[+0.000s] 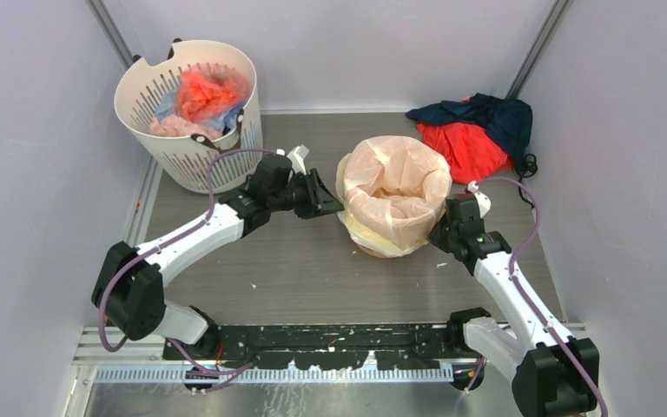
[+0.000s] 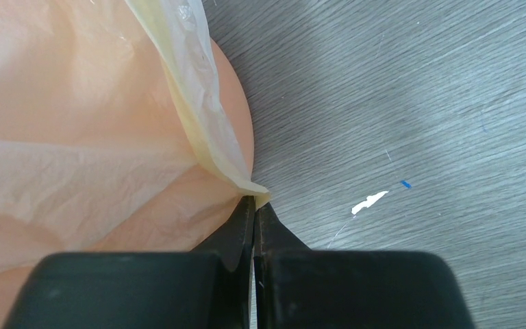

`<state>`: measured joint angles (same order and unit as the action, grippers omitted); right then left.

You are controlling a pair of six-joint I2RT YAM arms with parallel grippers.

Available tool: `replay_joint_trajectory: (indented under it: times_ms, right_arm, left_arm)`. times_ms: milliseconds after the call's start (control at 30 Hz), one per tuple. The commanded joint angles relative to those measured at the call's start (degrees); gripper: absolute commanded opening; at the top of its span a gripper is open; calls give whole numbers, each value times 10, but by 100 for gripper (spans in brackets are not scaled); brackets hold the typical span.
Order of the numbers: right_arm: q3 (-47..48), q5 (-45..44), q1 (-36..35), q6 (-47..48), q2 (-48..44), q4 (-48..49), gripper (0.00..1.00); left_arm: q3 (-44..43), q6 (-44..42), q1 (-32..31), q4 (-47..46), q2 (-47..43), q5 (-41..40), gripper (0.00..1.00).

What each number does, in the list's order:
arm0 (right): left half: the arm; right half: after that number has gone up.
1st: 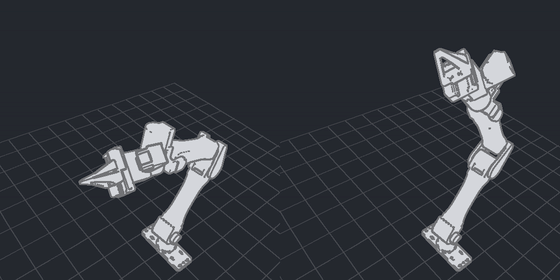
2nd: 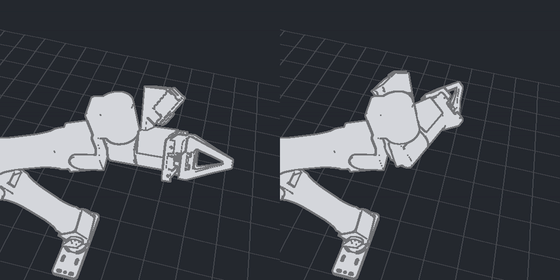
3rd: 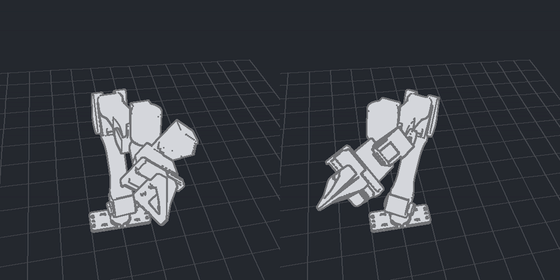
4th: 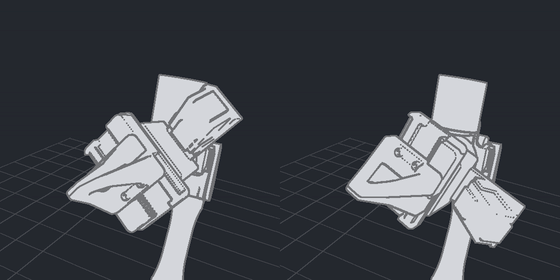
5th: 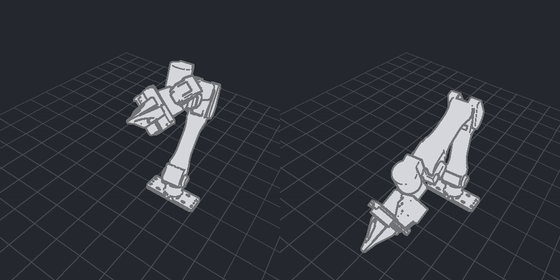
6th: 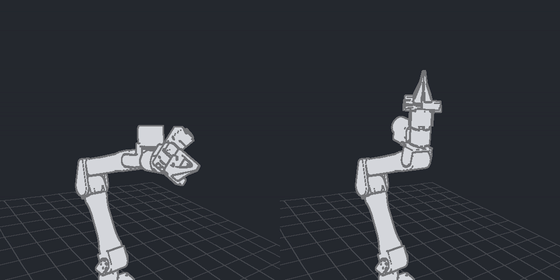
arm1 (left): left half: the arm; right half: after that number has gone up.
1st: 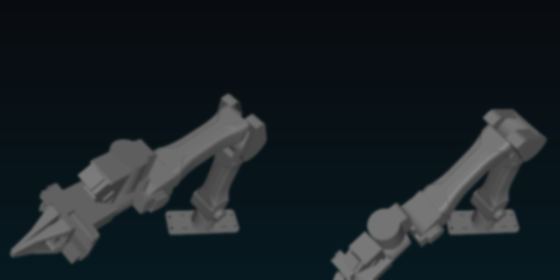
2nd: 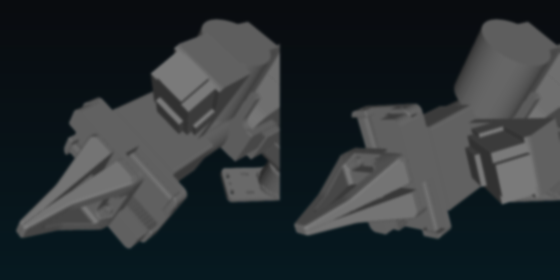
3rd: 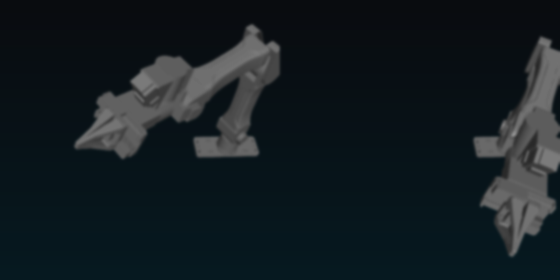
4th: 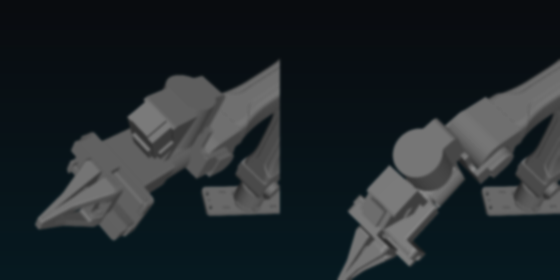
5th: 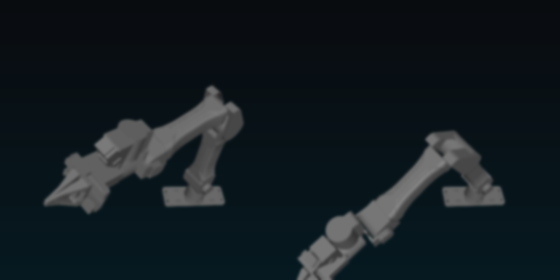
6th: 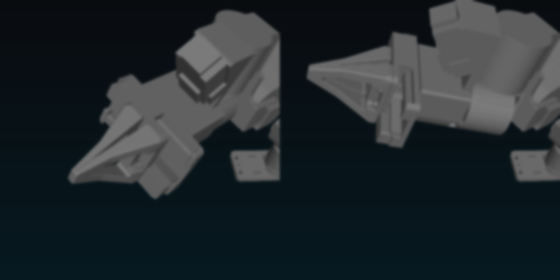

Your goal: Put the trash bags into the trash bin

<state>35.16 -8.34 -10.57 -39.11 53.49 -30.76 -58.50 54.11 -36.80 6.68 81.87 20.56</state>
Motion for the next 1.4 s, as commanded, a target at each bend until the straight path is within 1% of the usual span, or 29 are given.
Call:
replay_joint_trajectory:
  times_ms: [0,67,267,333,400,467,667,933,1100,1233,1367]
  right_arm:
    - [25,-7,-3,10,-11,7,1]
    - [25,-6,-2,11,-12,7,1]
    - [20,-5,-3,10,-19,8,1]
    - [17,-6,-3,9,-22,7,1]
    - [16,-5,-3,9,-25,7,1]
    - [15,-5,-3,8,-28,6,1]
    - [20,-5,-3,8,-35,0,1]
    - [18,-7,-2,8,-44,-6,1]
    - [22,-8,-3,11,-49,-11,1]
    - [26,-8,-3,13,-45,-10,1]
    - [29,-6,-2,13,-40,-9,1]
  left_arm:
    - [-19,12,-1,-22,-29,-1,35]
    - [-13,14,-1,-18,-45,-8,37]
    - [-1,18,0,-3,-85,-35,39]
    - [0,20,0,-3,-90,-42,42]
    - [-1,24,-1,-8,-86,-45,49]
    - [-7,27,-1,-14,-73,-43,51]
    - [-26,31,-1,-28,-26,-18,51]
    - [-35,35,-1,-45,4,-18,47]
    - [-33,35,-1,-38,-18,-20,46]
    - [-39,25,2,-11,-38,-33,52]
    - [-52,22,4,1,-37,-35,53]
